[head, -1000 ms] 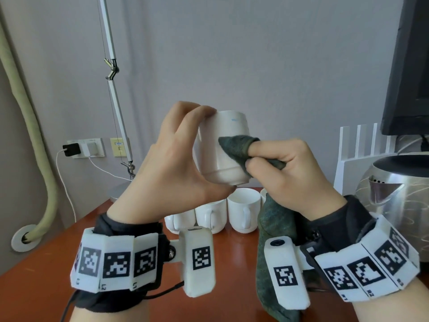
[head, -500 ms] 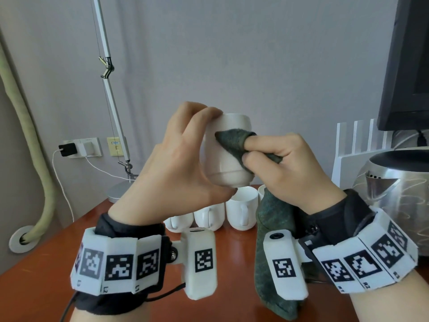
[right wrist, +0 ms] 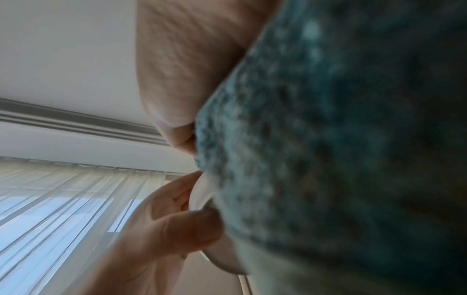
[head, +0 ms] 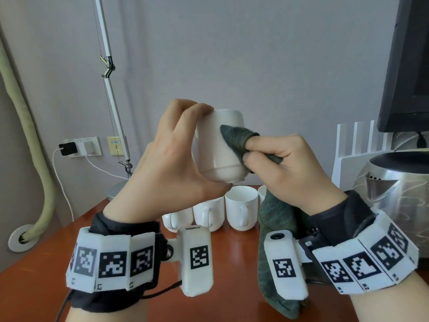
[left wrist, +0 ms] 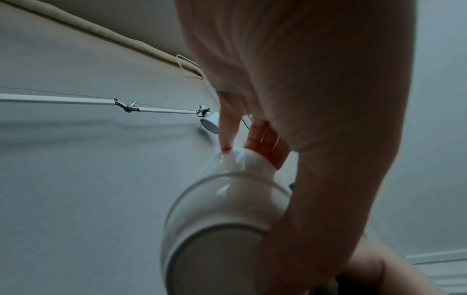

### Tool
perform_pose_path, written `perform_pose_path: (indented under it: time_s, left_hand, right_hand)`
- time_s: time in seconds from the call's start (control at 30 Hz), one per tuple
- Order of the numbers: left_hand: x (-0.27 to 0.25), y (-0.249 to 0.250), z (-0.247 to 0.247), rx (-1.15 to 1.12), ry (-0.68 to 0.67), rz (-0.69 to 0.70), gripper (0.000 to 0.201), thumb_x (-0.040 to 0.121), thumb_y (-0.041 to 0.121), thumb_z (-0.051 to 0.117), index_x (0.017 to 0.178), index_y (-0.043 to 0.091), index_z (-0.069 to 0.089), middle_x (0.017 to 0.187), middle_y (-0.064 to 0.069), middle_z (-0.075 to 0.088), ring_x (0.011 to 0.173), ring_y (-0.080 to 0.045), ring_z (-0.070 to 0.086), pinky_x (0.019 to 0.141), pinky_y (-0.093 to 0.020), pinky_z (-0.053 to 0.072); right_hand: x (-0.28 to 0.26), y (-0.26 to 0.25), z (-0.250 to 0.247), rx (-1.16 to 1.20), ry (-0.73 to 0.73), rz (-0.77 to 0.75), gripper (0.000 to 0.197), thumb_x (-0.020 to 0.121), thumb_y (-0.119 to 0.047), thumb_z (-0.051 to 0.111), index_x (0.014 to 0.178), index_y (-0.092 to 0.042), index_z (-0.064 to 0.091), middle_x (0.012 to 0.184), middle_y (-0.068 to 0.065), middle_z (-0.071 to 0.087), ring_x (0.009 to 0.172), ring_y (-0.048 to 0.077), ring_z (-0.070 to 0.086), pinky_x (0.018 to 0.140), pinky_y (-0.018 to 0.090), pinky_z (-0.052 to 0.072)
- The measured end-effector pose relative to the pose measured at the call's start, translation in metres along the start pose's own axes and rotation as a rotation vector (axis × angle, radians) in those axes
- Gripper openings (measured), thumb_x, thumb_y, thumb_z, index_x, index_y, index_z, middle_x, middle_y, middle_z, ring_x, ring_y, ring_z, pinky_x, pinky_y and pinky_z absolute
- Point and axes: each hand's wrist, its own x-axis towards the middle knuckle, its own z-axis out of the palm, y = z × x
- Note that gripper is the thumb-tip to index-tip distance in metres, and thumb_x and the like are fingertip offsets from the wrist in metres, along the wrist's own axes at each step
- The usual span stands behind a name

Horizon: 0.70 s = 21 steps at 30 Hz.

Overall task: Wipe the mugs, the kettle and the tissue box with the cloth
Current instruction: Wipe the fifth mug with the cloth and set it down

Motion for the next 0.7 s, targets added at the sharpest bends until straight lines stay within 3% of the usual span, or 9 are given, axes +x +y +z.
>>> perform_pose_path:
  time_s: [0.07,0.17,0.23,0.33,0.4,0.5,0.57,0.63,0.7]
  left_hand:
    - [0.0,0.001,0.001,-0.004,-0.015,0.008,0.093,0.058,0.054,0.074,0.134,0.007,0.046,0.122,0.005,0.039,0.11,-0.015,0.048,0.078,-0.049,0.052]
    - [0.001,0.001,0.002,-0.015,-0.024,0.017,0.093,0.058,0.053,0.075,0.134,0.008,0.046,0.122,0.005,0.04,0.111,-0.016,0.049,0.077,-0.05,0.051]
    - [0.001,0.0,0.001,-0.036,-0.017,0.005,0.092,0.057,0.052,0.076,0.133,0.008,0.047,0.123,0.002,0.042,0.112,-0.017,0.048,0.08,-0.05,0.052]
    - [0.0,-0.004,-0.002,-0.08,0.004,-0.039,0.095,0.056,0.052,0.078,0.134,0.007,0.047,0.124,-0.001,0.043,0.117,-0.016,0.048,0.087,-0.049,0.052]
    - [-0.001,-0.008,-0.004,-0.082,0.022,-0.047,0.096,0.055,0.052,0.079,0.134,0.006,0.047,0.124,0.0,0.042,0.118,-0.016,0.047,0.091,-0.044,0.051]
    - [-0.003,-0.015,-0.003,-0.099,0.046,-0.099,0.096,0.053,0.05,0.079,0.134,0.009,0.047,0.123,0.004,0.039,0.119,-0.013,0.044,0.095,-0.027,0.046]
    - [-0.005,-0.02,-0.001,-0.138,0.072,-0.12,0.099,0.053,0.049,0.081,0.136,0.009,0.045,0.124,0.004,0.037,0.121,-0.012,0.044,0.099,-0.022,0.042]
    - [-0.005,-0.021,0.001,-0.158,0.087,-0.119,0.105,0.054,0.049,0.08,0.142,0.01,0.04,0.124,0.003,0.034,0.123,-0.011,0.042,0.101,-0.011,0.037]
    - [-0.004,-0.021,0.003,-0.154,0.092,-0.101,0.106,0.055,0.046,0.08,0.145,0.01,0.038,0.124,0.002,0.032,0.124,-0.01,0.039,0.101,-0.007,0.034]
  right_hand:
    - [0.001,0.001,0.001,-0.027,0.019,-0.013,0.025,0.08,-0.003,0.05,0.056,-0.004,0.051,0.049,0.001,0.026,0.048,0.016,0.025,0.047,0.03,0.023]
    - [0.002,0.006,-0.004,0.011,0.082,0.029,0.025,0.083,-0.004,0.051,0.06,0.007,0.045,0.054,0.014,0.03,0.055,0.028,0.029,0.049,0.039,0.029]
    - [0.002,0.008,-0.007,0.023,0.112,0.054,0.027,0.084,-0.004,0.05,0.061,0.007,0.042,0.057,0.019,0.032,0.058,0.032,0.031,0.051,0.041,0.03]
    - [0.001,0.007,-0.004,0.036,0.101,0.057,0.03,0.082,0.0,0.049,0.056,-0.001,0.033,0.055,0.013,0.026,0.057,0.029,0.026,0.051,0.04,0.024]
    - [0.0,0.007,-0.003,0.061,0.064,0.056,0.03,0.078,0.002,0.049,0.054,0.0,0.031,0.053,0.009,0.022,0.054,0.024,0.022,0.05,0.036,0.021]
    - [-0.002,0.007,-0.006,0.077,0.037,0.054,0.024,0.074,0.004,0.048,0.052,0.007,0.041,0.048,0.009,0.026,0.047,0.016,0.025,0.047,0.028,0.022]
    - [-0.003,0.011,-0.009,0.077,0.112,0.07,0.021,0.073,0.001,0.048,0.055,0.009,0.05,0.047,0.014,0.035,0.047,0.024,0.031,0.046,0.029,0.025]
    - [-0.003,0.016,-0.008,0.076,0.252,0.1,0.02,0.075,-0.002,0.048,0.06,0.0,0.061,0.05,0.012,0.046,0.051,0.023,0.041,0.049,0.028,0.033]
    - [-0.001,0.022,-0.006,0.107,0.385,0.146,0.028,0.079,-0.004,0.048,0.073,-0.021,0.07,0.058,-0.005,0.06,0.06,0.006,0.053,0.059,0.023,0.045]
